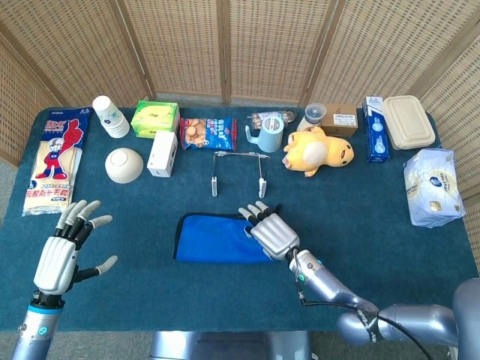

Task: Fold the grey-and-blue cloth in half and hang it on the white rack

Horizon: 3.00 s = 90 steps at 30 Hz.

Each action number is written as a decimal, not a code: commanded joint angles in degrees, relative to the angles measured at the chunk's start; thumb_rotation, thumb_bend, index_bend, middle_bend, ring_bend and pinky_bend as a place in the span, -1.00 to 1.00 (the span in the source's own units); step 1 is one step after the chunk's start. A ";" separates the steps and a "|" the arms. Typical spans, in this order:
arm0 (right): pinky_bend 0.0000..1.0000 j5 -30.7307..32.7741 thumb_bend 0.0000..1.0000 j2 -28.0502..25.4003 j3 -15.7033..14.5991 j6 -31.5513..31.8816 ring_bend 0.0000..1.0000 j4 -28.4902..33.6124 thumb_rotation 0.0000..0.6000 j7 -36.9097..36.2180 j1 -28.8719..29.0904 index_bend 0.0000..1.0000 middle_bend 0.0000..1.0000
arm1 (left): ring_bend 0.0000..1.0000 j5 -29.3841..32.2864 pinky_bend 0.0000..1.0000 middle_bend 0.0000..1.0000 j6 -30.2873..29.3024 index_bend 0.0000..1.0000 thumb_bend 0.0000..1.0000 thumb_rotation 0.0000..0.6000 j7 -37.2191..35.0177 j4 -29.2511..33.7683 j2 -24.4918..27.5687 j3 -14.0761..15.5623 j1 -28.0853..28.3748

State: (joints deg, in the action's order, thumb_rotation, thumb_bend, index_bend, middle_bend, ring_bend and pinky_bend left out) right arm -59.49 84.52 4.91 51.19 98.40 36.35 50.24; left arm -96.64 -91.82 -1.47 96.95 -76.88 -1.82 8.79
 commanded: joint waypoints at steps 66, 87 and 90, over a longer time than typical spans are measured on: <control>-1.00 -6.67 -0.45 10.65 0.85 -1.31 -1.00 -23.30 1.00 -8.34 -0.87 -0.39 -0.92 | -1.00 -0.13 -1.00 -0.81 -0.58 -0.50 -0.48 1.00 -0.48 0.18 0.54 0.04 -1.13; -1.00 -8.93 -0.45 11.99 1.68 -0.15 -1.00 -27.81 1.00 -9.65 -1.54 -0.42 -0.91 | -1.00 -0.07 -1.00 -0.81 -0.47 -0.50 -0.48 1.00 -0.69 -0.01 0.43 -0.05 -1.14; -1.00 -9.16 -0.45 11.80 1.75 0.05 -1.00 -27.59 1.00 -9.55 -1.70 -0.42 -0.91 | -1.00 -0.16 -1.00 -0.81 -0.44 -0.50 -0.48 1.00 -0.67 0.02 0.41 -0.06 -1.09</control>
State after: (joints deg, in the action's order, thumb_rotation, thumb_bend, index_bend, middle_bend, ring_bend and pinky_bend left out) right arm -68.62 96.35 6.64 51.20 70.77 26.79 48.58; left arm -96.80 -92.26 -2.14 96.97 -76.47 -1.88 7.70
